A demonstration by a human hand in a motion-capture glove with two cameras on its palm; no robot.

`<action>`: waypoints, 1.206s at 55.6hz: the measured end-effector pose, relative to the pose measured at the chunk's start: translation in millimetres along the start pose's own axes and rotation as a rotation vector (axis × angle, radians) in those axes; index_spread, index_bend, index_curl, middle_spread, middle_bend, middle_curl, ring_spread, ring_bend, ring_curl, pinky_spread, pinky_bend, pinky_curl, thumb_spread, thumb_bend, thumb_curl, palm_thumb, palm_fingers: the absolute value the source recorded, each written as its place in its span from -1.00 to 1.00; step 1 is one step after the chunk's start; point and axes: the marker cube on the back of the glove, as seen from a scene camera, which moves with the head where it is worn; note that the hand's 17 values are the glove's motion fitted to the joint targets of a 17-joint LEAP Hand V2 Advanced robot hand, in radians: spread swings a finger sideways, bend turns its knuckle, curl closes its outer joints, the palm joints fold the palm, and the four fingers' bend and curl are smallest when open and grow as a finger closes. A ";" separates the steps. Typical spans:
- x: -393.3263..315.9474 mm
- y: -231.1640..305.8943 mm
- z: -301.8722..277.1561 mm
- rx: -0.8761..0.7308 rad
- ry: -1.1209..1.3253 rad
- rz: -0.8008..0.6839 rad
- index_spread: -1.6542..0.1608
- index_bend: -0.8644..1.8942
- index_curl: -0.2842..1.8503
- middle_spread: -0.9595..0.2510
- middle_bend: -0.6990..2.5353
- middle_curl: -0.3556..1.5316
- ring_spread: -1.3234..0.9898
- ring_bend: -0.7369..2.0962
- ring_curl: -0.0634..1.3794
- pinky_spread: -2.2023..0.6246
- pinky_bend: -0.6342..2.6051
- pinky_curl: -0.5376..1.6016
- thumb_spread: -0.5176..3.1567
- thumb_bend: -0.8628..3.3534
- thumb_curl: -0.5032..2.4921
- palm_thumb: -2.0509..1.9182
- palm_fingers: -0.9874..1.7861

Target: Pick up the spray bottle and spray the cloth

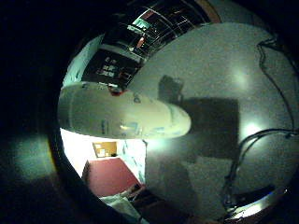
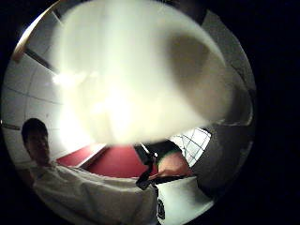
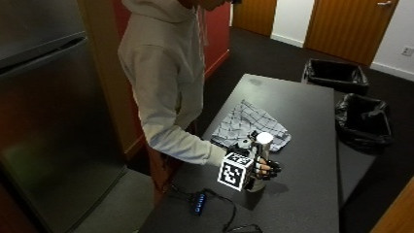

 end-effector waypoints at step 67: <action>-28.0 -41.8 60.1 -0.019 -0.042 0.000 0.59 -0.14 -0.37 0.30 -0.35 -0.16 -0.04 -0.18 -0.40 0.44 -0.45 -0.16 -0.45 -0.60 -0.30 0.53 0.61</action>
